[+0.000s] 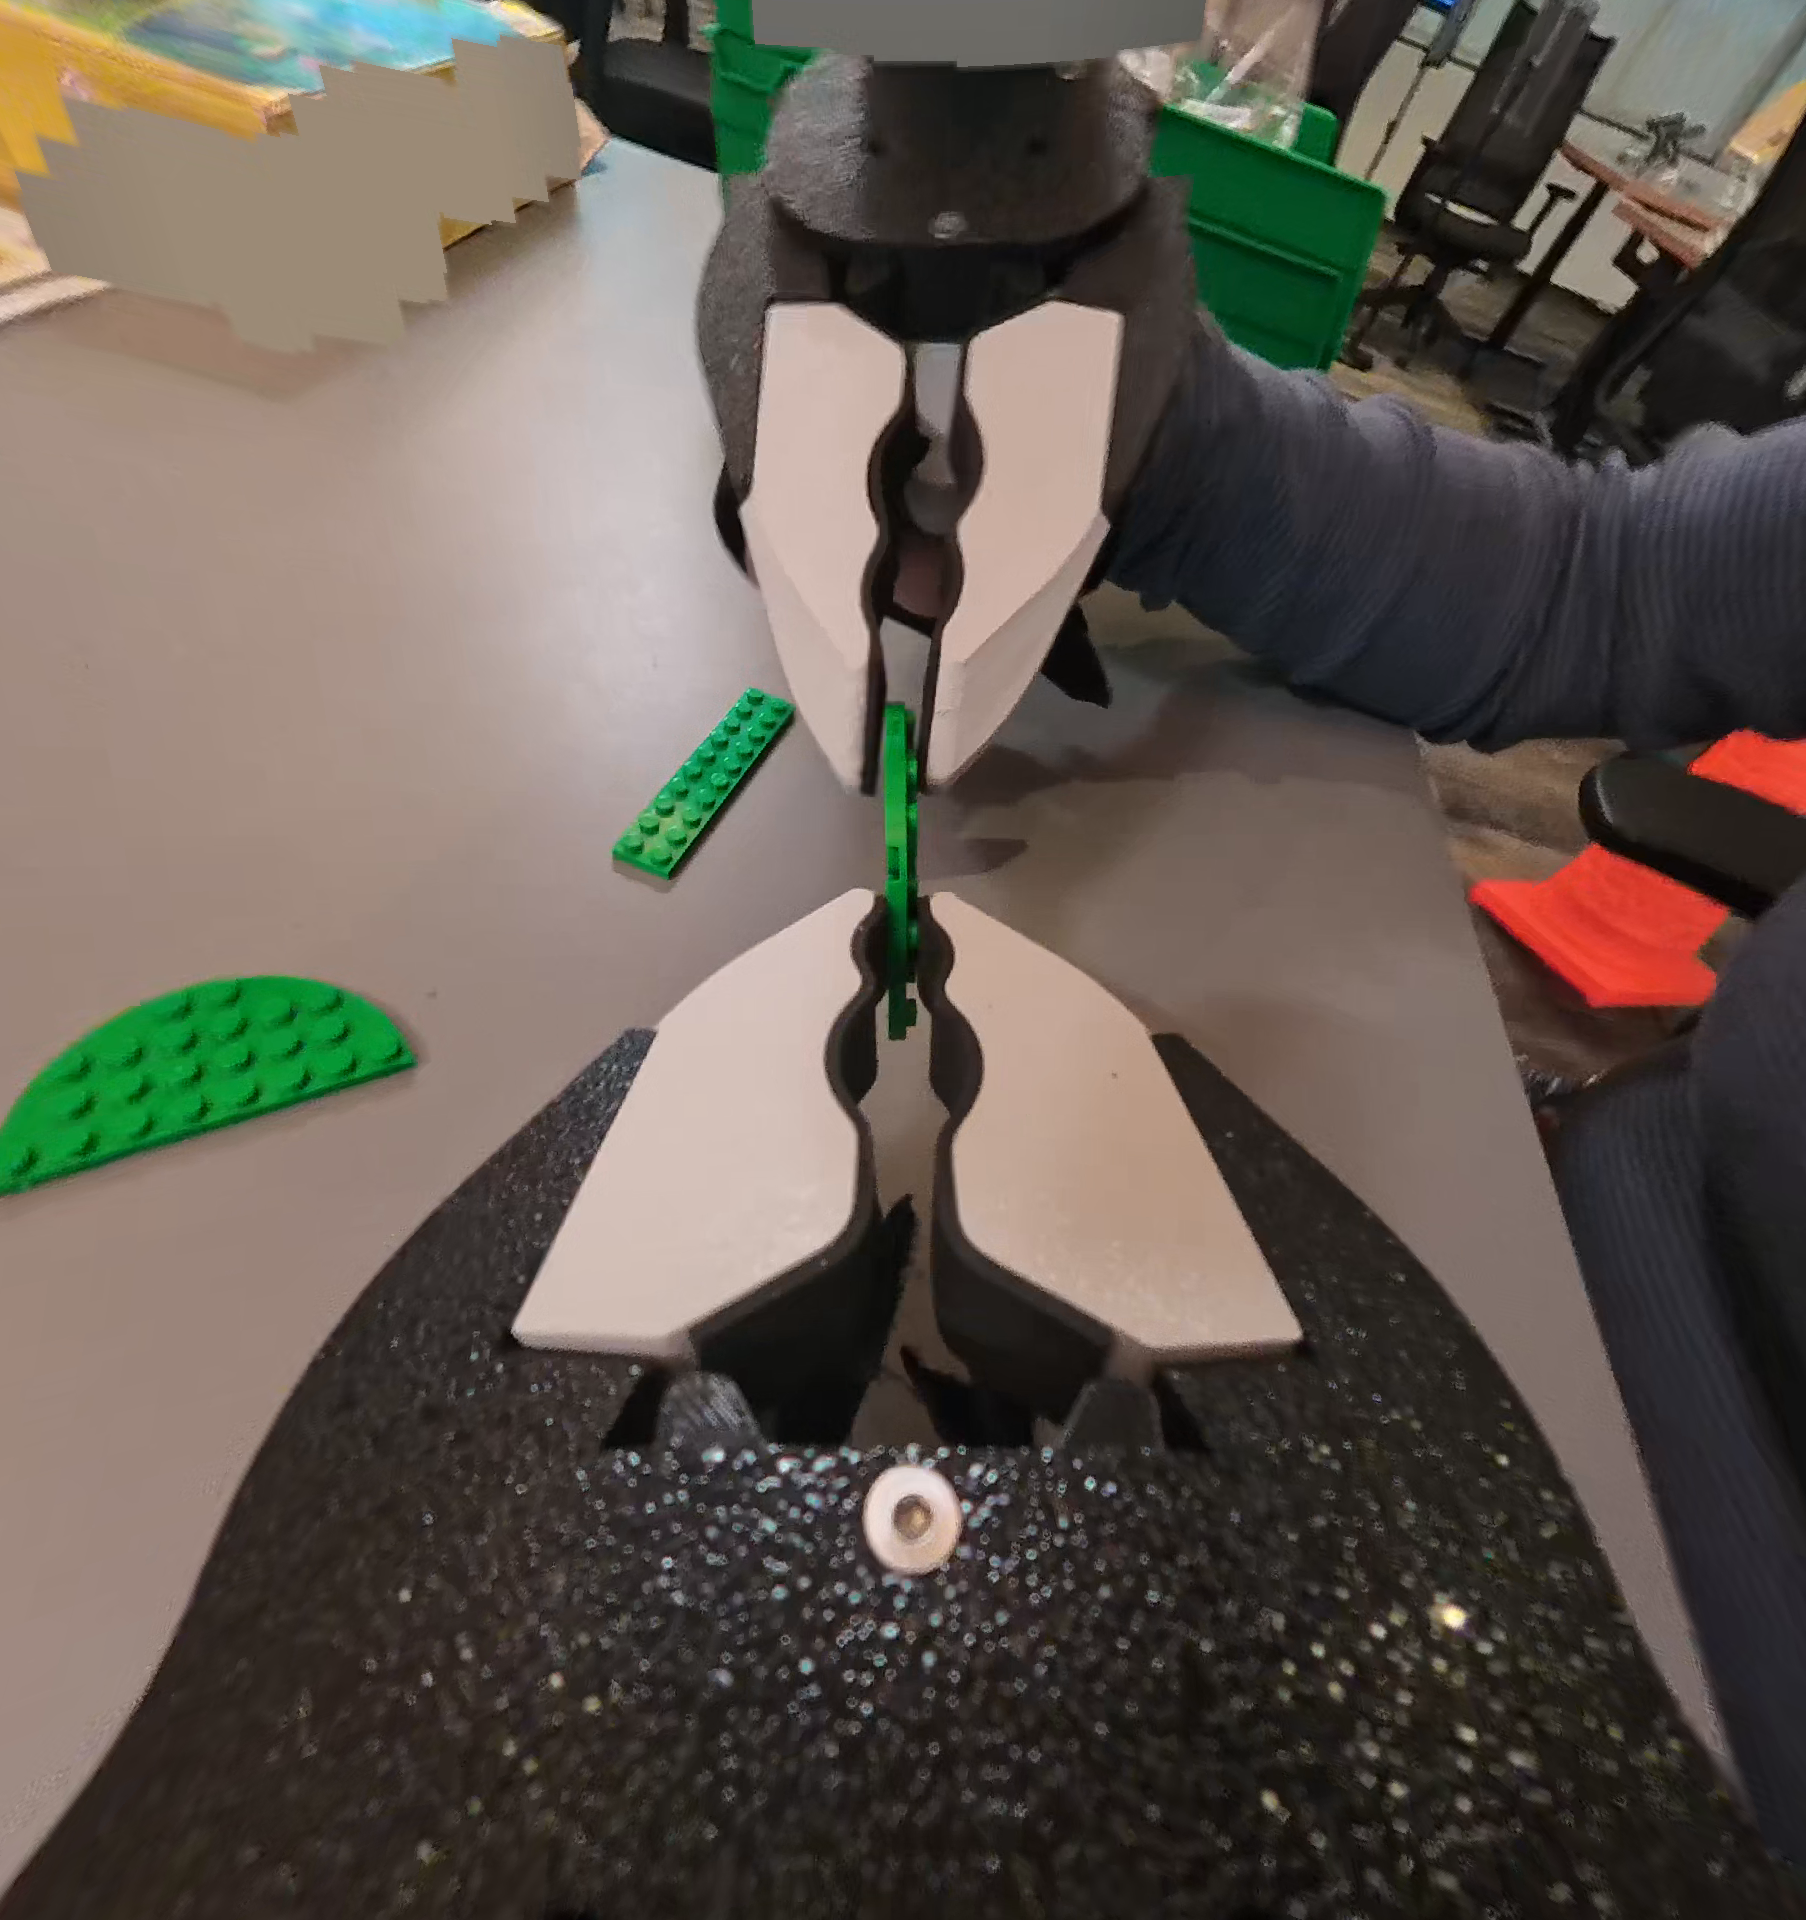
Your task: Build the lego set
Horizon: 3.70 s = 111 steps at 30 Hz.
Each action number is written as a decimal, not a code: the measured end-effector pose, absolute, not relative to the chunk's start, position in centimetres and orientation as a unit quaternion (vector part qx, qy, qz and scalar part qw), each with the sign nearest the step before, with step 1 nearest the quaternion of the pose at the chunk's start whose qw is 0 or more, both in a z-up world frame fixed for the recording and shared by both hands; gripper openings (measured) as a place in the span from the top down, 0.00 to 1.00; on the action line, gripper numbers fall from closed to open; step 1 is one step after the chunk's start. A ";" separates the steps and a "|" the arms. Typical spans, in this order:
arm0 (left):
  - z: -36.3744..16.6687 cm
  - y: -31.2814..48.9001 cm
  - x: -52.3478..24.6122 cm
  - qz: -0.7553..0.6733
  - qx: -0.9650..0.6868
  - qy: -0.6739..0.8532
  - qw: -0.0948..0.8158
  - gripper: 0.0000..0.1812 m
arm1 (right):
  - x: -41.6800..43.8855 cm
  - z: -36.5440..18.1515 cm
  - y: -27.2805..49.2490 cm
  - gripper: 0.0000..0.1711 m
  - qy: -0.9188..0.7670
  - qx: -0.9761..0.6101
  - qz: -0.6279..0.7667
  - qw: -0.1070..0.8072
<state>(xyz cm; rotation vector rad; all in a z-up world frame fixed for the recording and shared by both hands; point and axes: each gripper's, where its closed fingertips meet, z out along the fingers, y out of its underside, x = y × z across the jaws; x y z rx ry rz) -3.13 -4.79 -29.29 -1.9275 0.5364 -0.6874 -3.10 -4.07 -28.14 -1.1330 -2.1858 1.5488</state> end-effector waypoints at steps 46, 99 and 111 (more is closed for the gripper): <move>-29.5 -3.5 -2.6 -0.536 -0.518 -0.445 0.496 0.98 | -1.5 -29.5 -1.7 0.91 -0.857 -0.475 0.155 0.125; -28.3 -3.5 -5.0 -0.098 -0.799 -0.062 0.590 0.98 | -1.9 -31.7 -2.5 0.91 -0.670 -0.535 0.389 0.337; -28.2 -3.2 -4.8 -0.090 -0.801 -0.046 0.591 0.98 | -1.8 -31.9 -2.2 0.91 -0.669 -0.539 0.375 0.347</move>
